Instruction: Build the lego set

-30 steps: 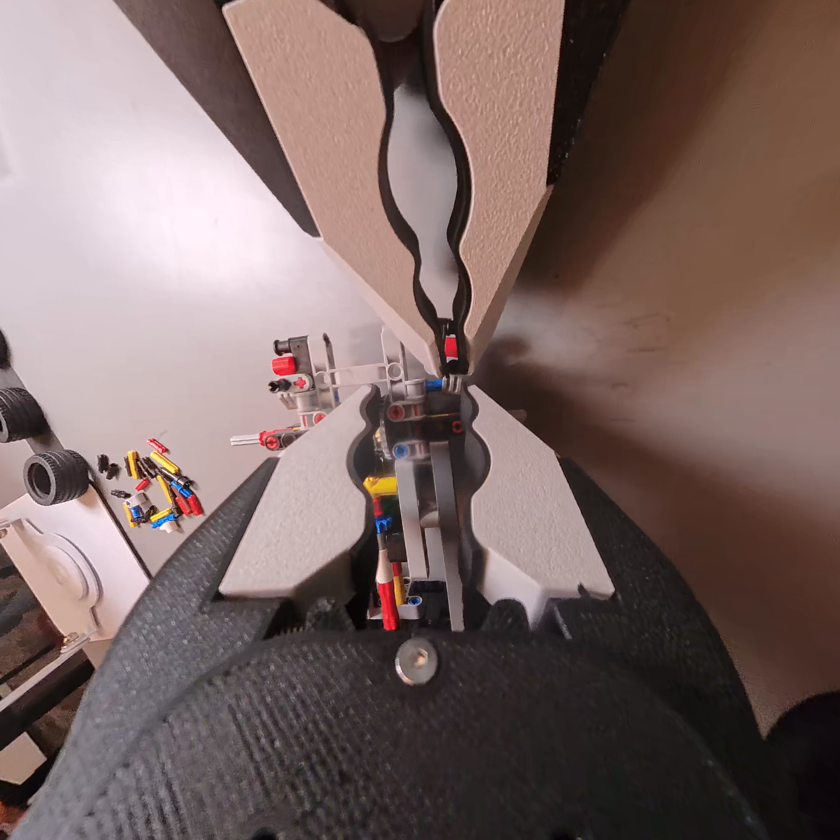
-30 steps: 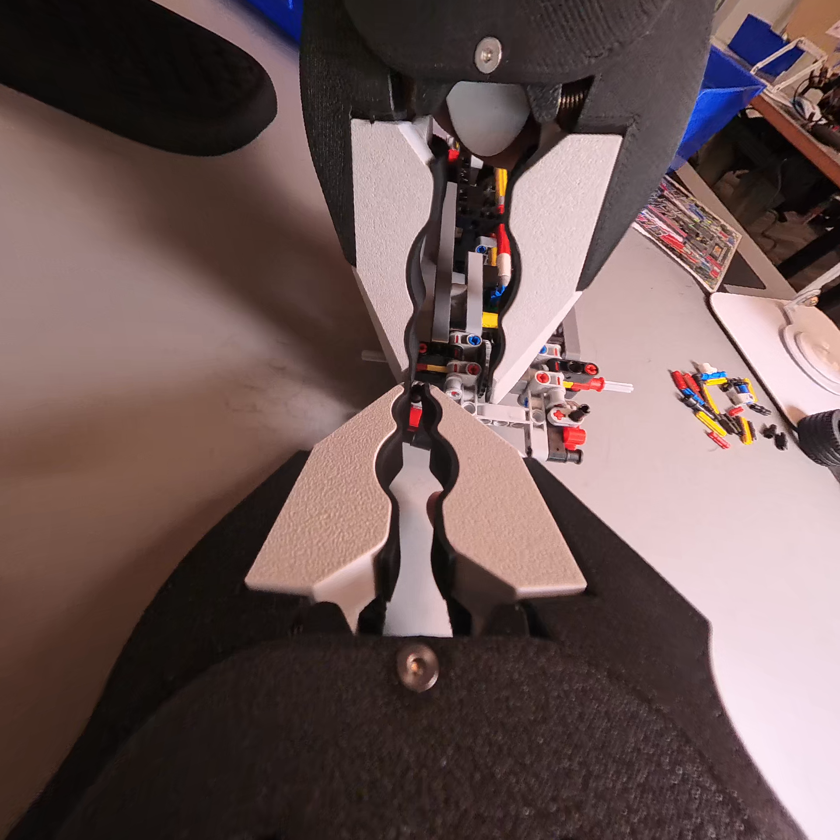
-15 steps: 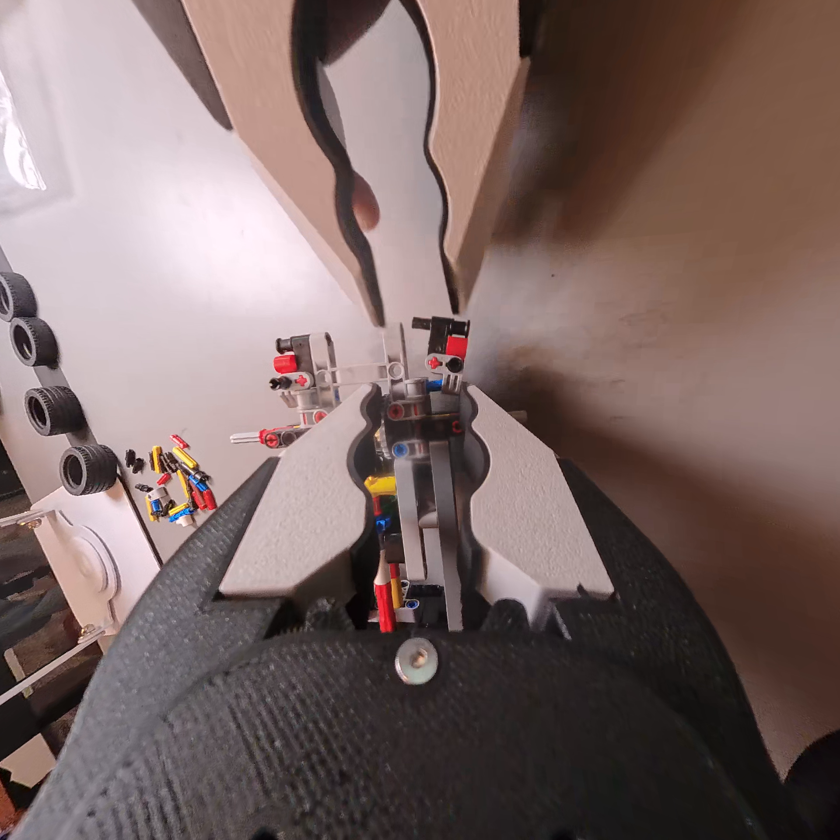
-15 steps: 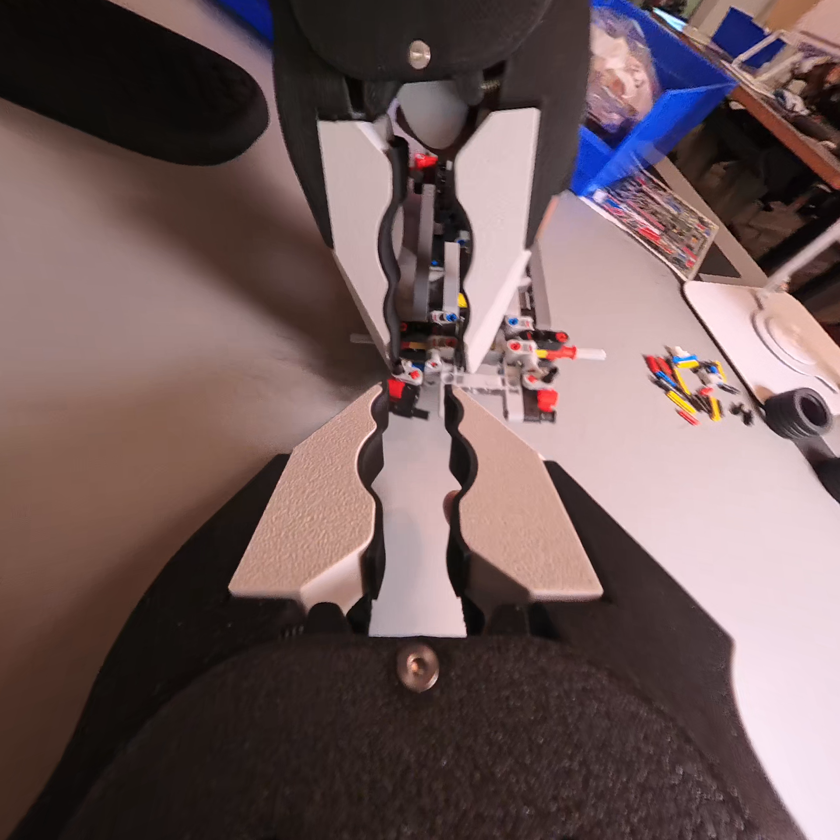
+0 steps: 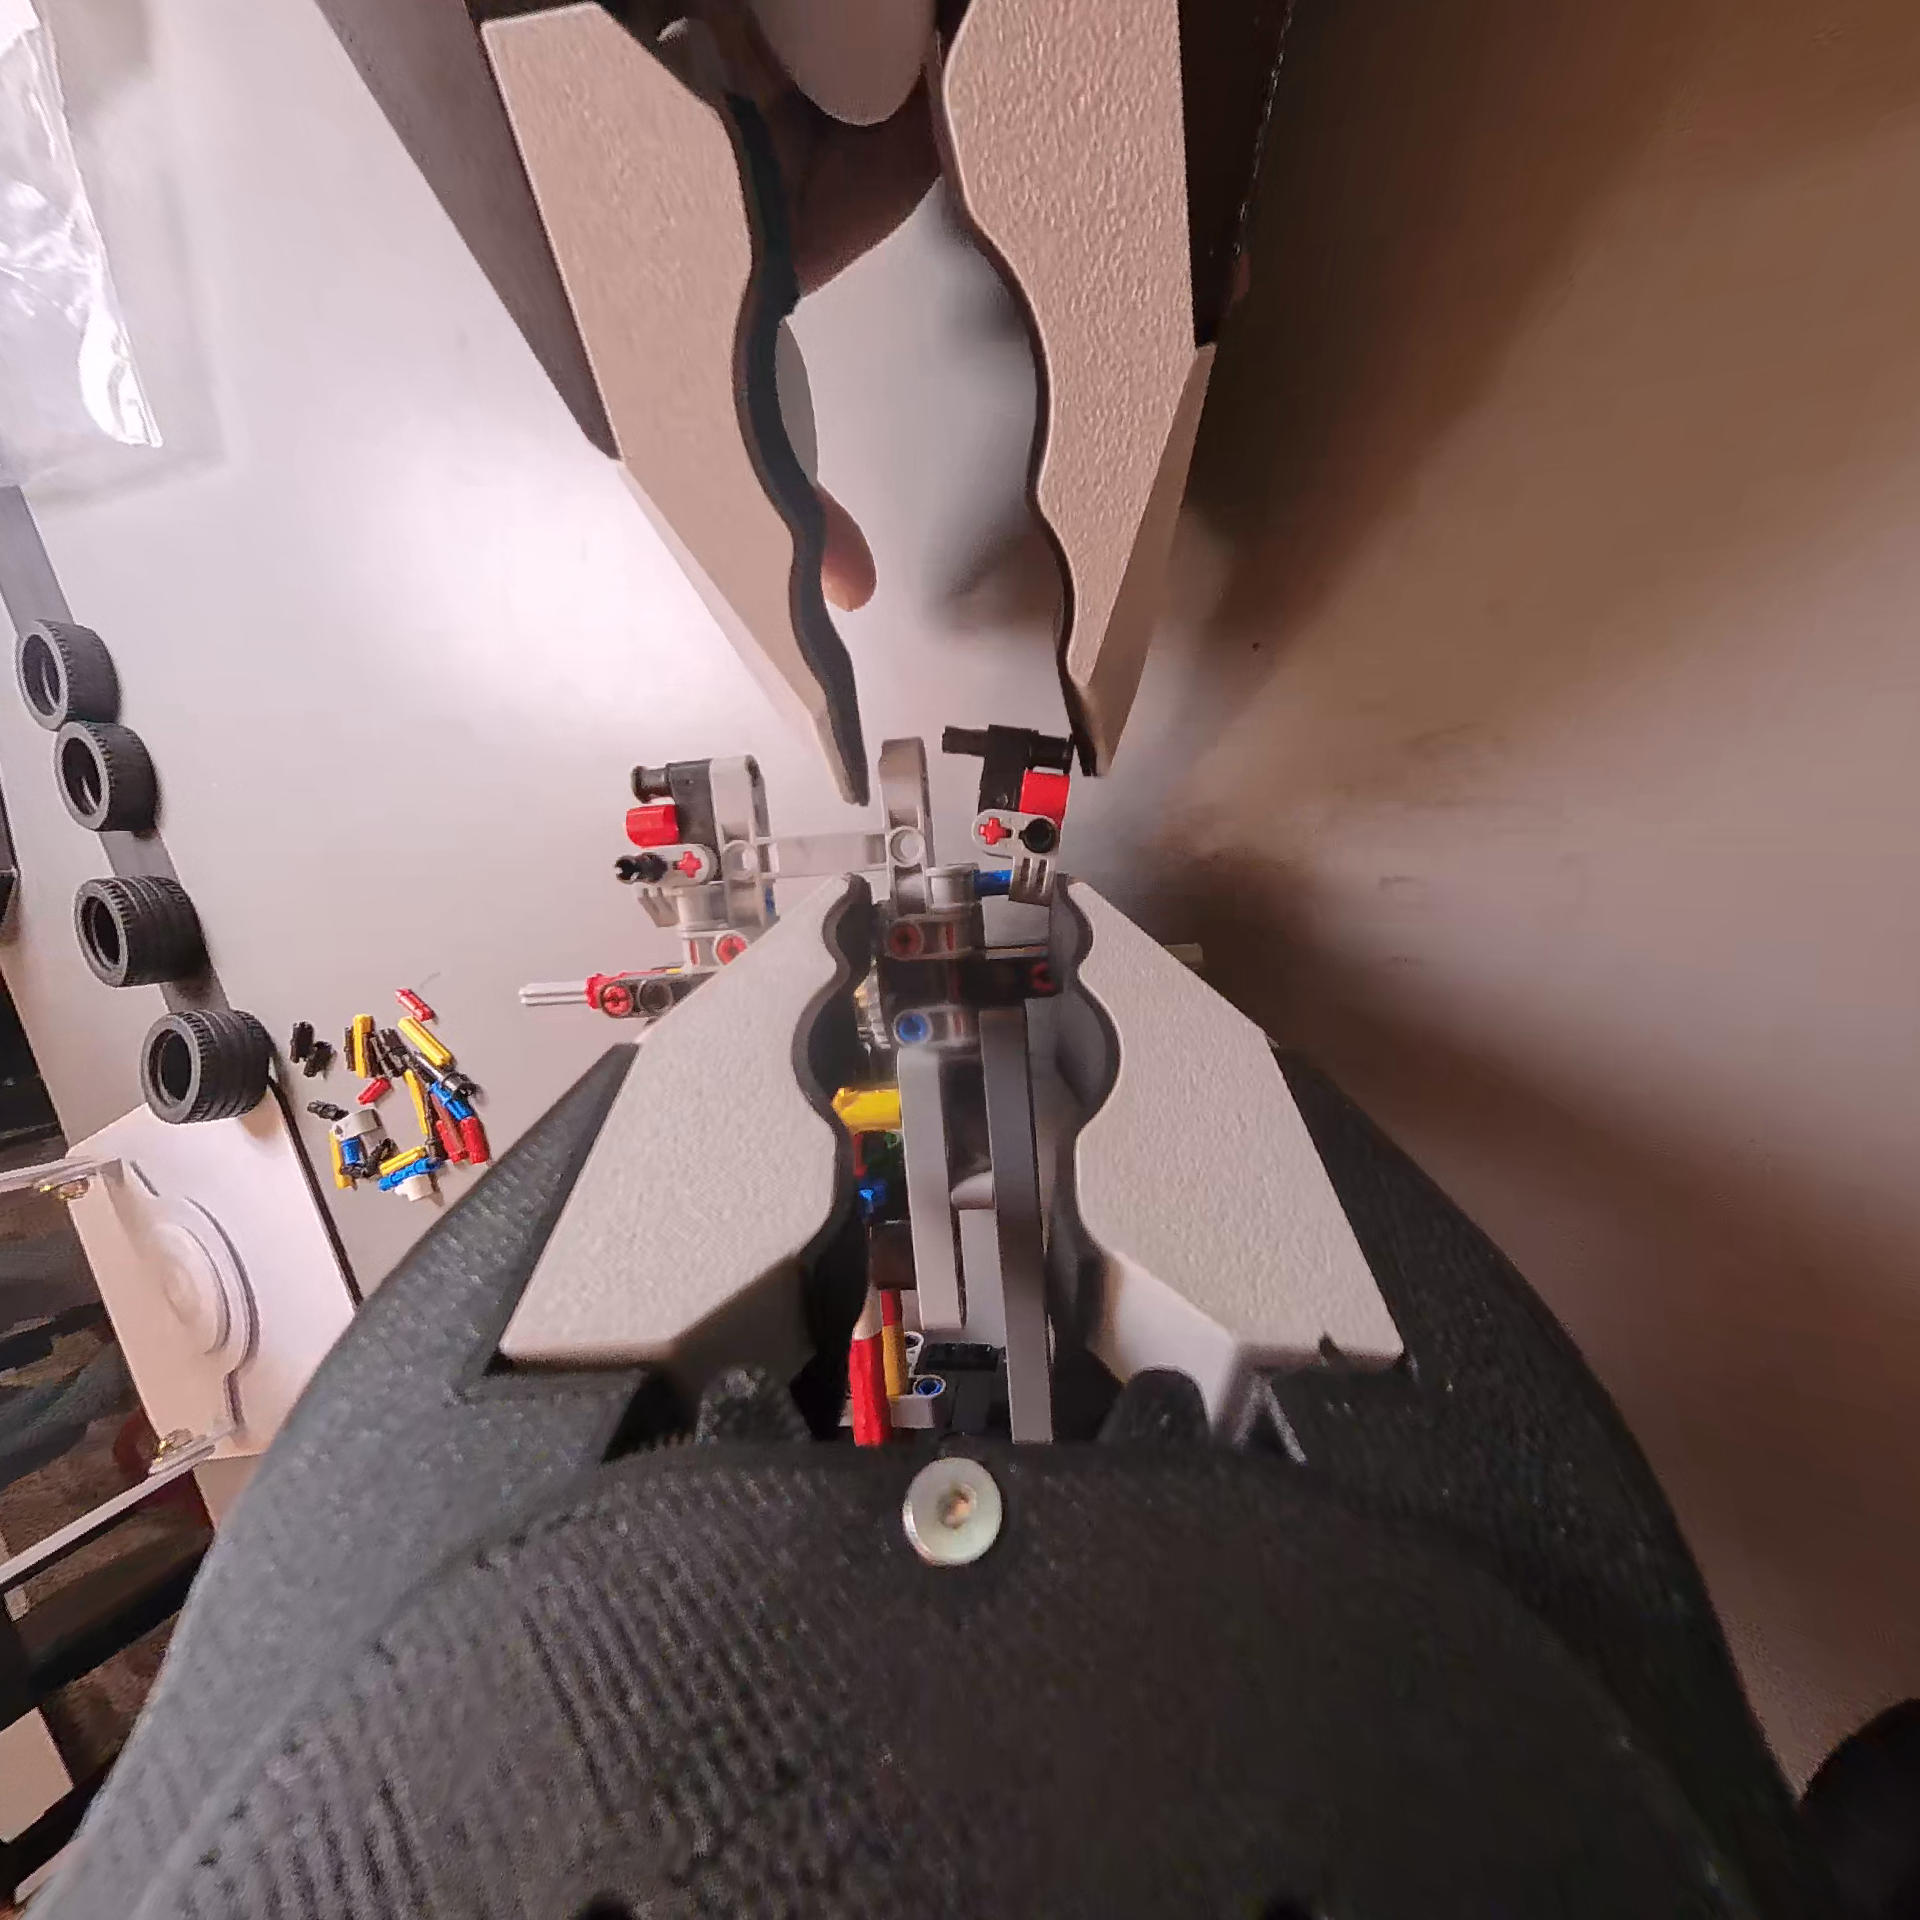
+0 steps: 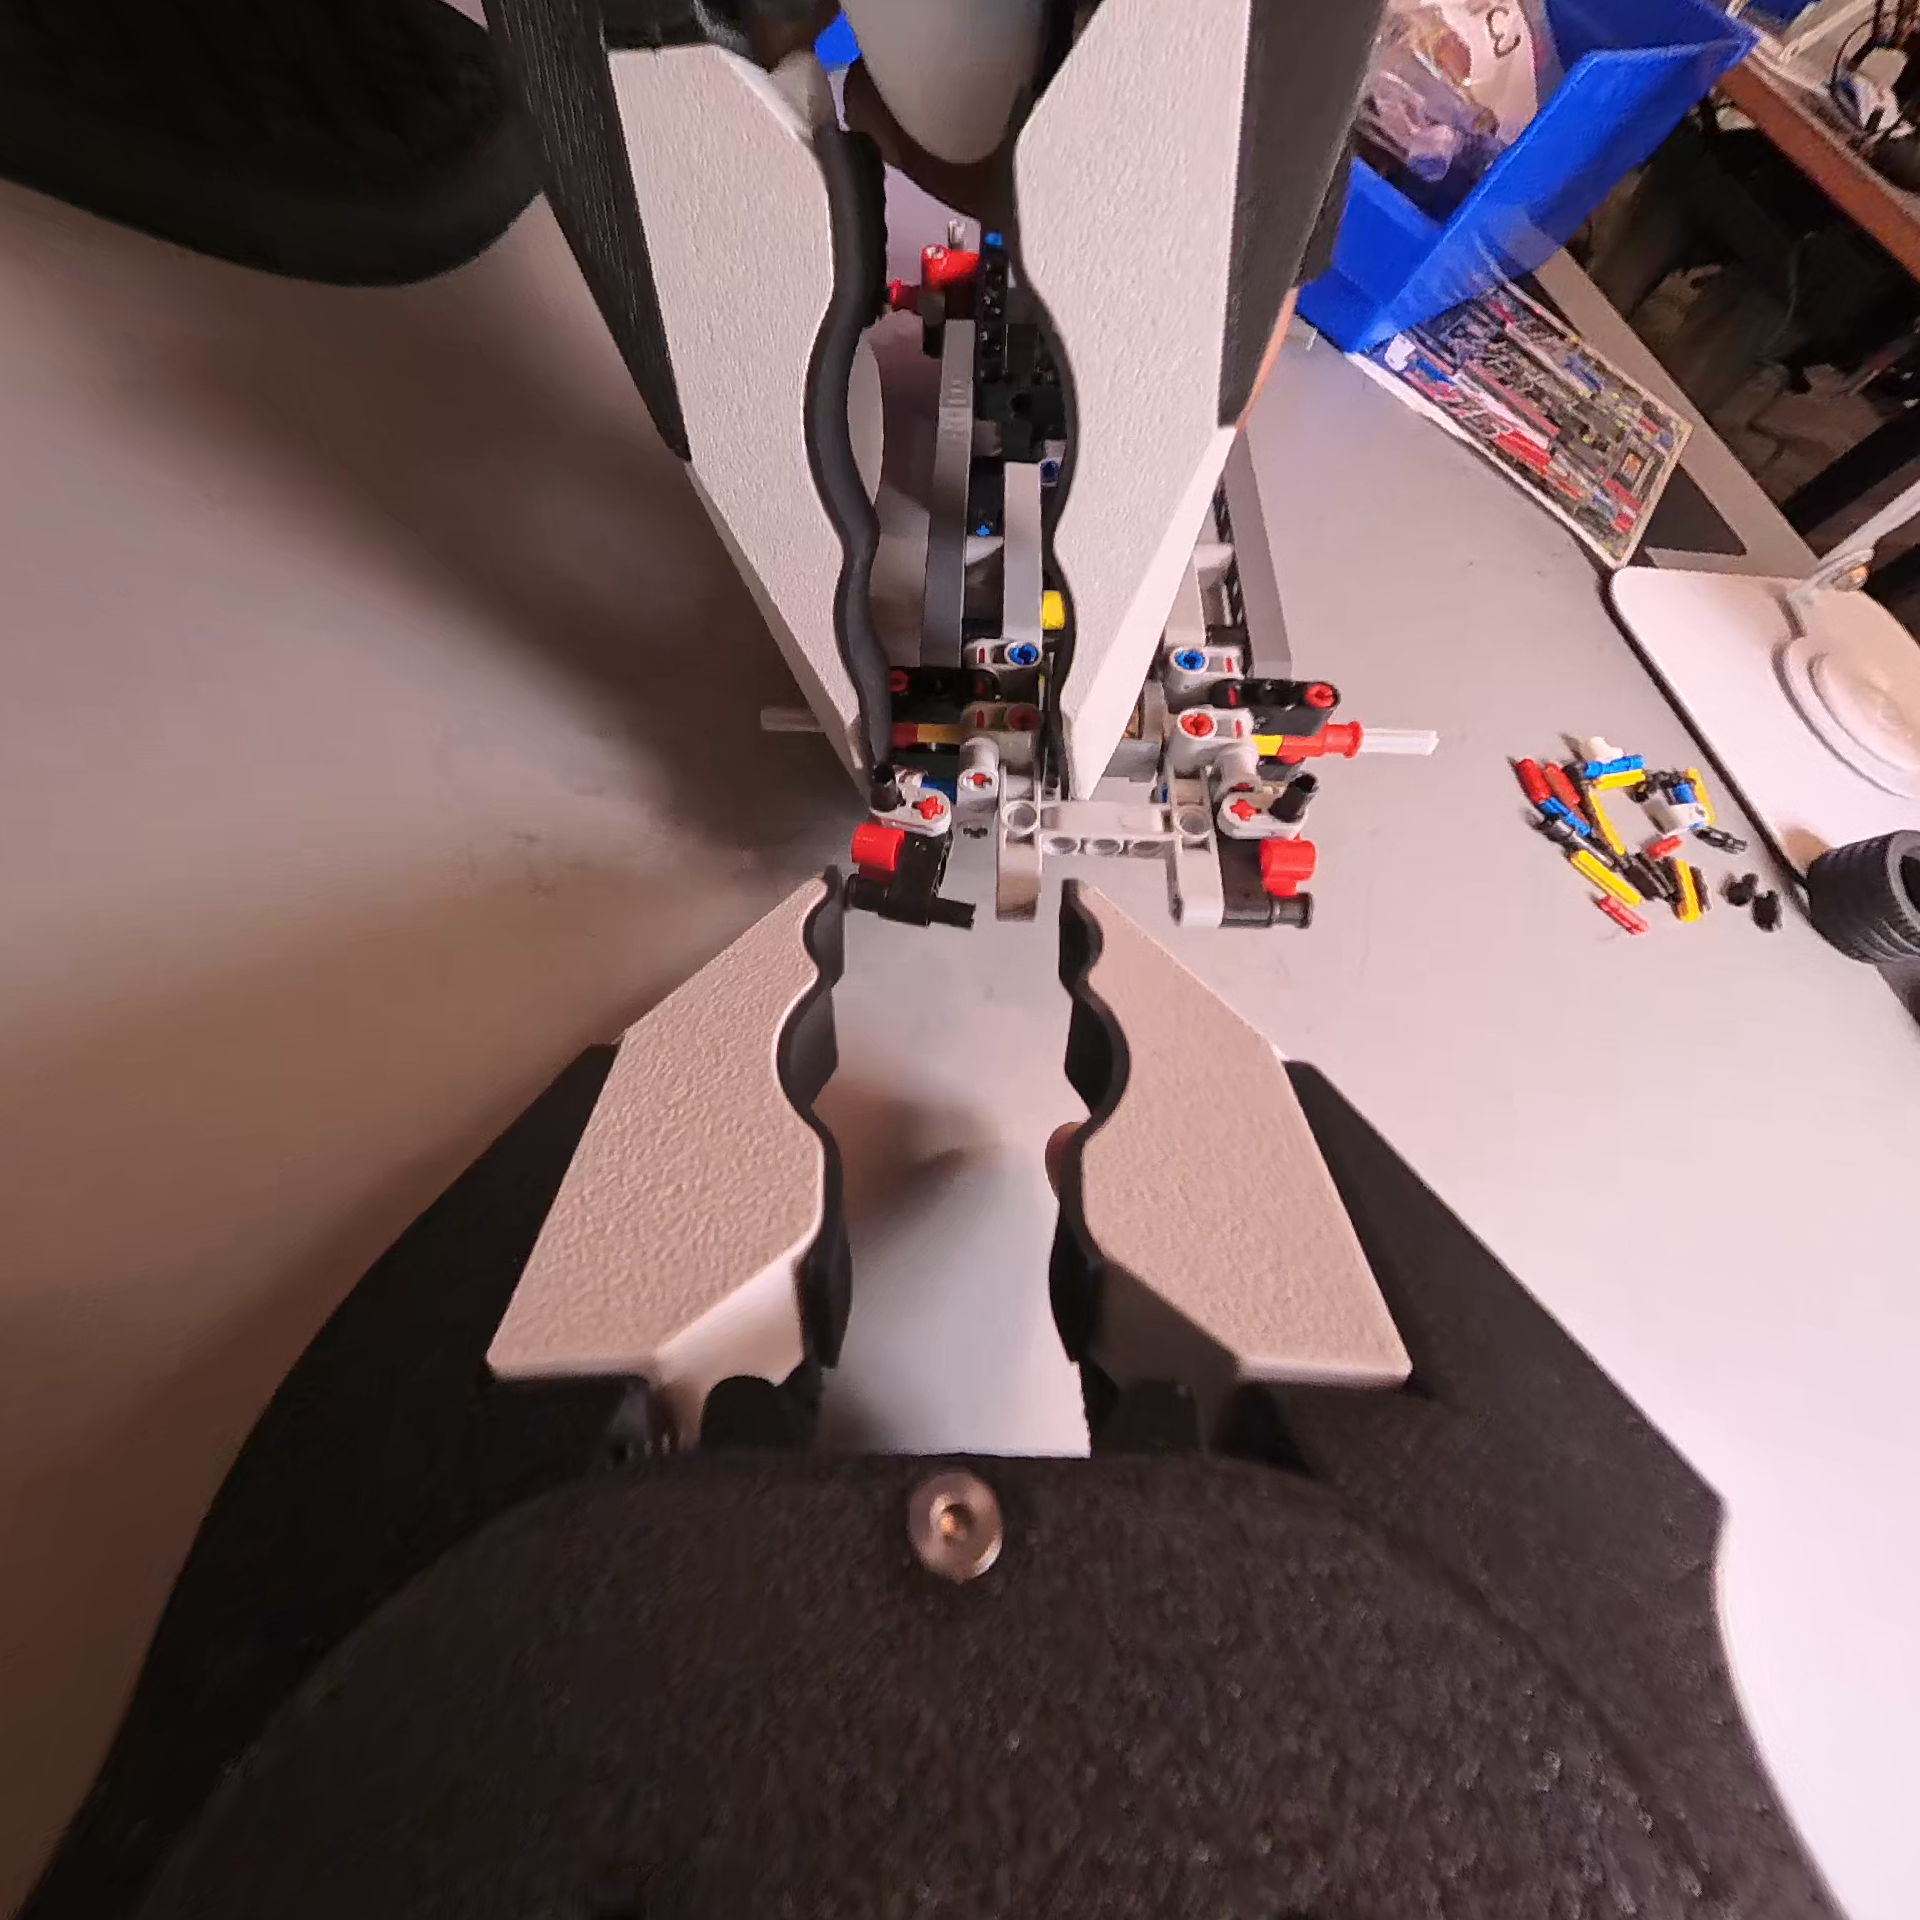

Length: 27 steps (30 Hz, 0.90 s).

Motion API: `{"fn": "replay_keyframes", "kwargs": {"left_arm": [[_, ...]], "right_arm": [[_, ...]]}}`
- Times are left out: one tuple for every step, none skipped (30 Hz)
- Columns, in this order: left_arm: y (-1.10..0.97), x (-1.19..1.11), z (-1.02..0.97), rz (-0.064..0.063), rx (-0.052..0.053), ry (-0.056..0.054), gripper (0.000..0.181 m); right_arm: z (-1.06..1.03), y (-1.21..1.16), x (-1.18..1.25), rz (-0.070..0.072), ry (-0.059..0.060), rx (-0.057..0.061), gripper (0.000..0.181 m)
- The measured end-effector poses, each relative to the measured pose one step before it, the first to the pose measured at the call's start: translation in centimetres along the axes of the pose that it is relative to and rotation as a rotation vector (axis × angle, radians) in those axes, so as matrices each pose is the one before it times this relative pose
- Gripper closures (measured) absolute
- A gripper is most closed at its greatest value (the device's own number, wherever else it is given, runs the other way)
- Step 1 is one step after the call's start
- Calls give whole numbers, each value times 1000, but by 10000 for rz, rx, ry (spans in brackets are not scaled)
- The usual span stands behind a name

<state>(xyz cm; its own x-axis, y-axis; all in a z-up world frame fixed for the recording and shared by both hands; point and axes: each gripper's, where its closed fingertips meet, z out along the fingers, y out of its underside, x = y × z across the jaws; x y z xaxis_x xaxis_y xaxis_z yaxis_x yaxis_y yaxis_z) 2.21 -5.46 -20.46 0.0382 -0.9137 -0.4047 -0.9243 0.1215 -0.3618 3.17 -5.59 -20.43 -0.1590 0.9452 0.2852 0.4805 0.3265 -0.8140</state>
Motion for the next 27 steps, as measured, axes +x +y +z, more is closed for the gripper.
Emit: {"fn": "replay_keyframes", "kwargs": {"left_arm": [[0, 10, 26, 26, 1, -11, 148], [15, 0, 18, 11, 2, 7, 148], [0, 17, 10, -3, 15, 24, 148], [-7, 7, 5, 7, 18, 8, 148], [-11, 25, -7, 13, 18, 21, 148], [-24, 43, -11, 22, 18, 26, 148], [-24, 49, -33, 41, 26, 23, 148], [-45, 49, -55, 21, 32, 37, 148], [-27, 21, -57, -15, 14, 28, 148], [-8, -13, -58, -20, -4, 13, 148], [10, 31, -35, -37, -16, 51, 148], [20, 71, -15, -31, -29, 67, 147], [21, 67, 7, 7, -36, 45, 147], [-7, 77, 13, 5, -11, 39, 147], [-15, 54, -5, 12, 8, 25, 147], [-14, 37, -9, 23, 13, 12, 147], [-19, 28, -10, 20, 16, -3, 147], [-22, -2, -7, 4, 12, -10, 147], [-15, -11, -6, 11, 1, -22, 147], [-3, 22, 0, 28, -4, -9, 147], [10, 45, 19, 35, -8, 13, 147], [10, 36, 36, 23, -16, 11, 147], [26, 11, 43, 10, -18, -10, 148], [4, 2, 48, -3, -3, -14, 147], [-10, 3, 21, -8, 11, -14, 148], [1, -6, -2, -8, 18, -15, 147], [15, 0, -33, -6, 15, -10, 148]], "right_arm": [[67, -2, -77, -121, -80, 17, 145], [58, 53, -89, -187, -57, 8, 148], [15, 35, -3, -227, 21, 32, 148], [-1, 15, 17, -152, 19, 39, 148], [2, -29, -55, -64, -74, 69, 148], [5, -57, -55, -58, -101, 89, 148], [-9, -73, -52, -165, -105, 98, 148], [-37, -133, -63, -217, -125, 129, 149], [-31, -128, -6, -160, -95, 93, 149], [-30, -95, 46, -104, -61, 41, 149], [-46, -158, -7, -120, -69, 64, 149], [-59, -204, -21, -125, -46, 82, 149], [-63, -117, 20, -109, -6, 30, 151], [-39, -115, -72, -113, -36, 51, 151], [-4, -17, -55, -48, -25, 5, 151], [9, -15, -52, 6, -29, 19, 151], [-18, -12, -25, 41, -18, 25, 151], [-13, -18, -11, 72, -28, 27, 151], [-14, 3, 22, 74, -6, 20, 151], [5, 22, -17, 58, -29, 6, 151], [54, 49, -62, 38, -41, -20, 151], [42, 47, -30, -35, 7, -28, 151], [36, 85, 1, -65, 39, -54, 151], [28, 108, -5, -40, 29, -87, 151], [40, 92, -4, 10, 25, -70, 151], [71, 116, -18, 81, 25, -71, 151], [58, 30, -14, 101, 34, -24, 151]]}}
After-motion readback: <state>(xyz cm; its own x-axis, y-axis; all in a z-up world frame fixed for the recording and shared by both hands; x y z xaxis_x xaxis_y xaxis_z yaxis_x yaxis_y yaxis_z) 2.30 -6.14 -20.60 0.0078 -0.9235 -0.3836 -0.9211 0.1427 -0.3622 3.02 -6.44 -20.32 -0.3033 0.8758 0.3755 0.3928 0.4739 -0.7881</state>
